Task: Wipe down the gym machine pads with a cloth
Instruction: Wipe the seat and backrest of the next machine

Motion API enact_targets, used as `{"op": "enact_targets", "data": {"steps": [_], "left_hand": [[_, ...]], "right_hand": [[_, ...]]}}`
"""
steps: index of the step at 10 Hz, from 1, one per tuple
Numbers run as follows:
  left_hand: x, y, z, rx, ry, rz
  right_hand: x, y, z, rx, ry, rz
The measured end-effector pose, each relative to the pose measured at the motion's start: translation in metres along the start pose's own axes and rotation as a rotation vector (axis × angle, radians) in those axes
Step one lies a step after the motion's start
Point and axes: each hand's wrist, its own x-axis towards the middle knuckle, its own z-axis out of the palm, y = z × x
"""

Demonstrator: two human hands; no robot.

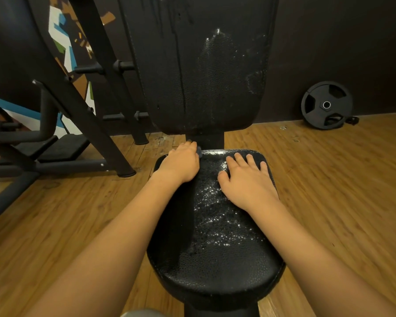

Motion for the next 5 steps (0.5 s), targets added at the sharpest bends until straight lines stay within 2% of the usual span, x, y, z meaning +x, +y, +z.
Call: {"op": "enact_targets", "data": {"steps": [2,5], "left_hand": [[-0.029,-0.001,0.009,0.044,0.043,0.025],[-0.003,0.003,-0.001,-0.021,0.002,-0.011]], "right_hand": [[-0.001,-0.001,-0.002,-0.005,-0.005,0.008],[0.0,-0.001,-0.001,-0.001,-0.004,0.008]]}}
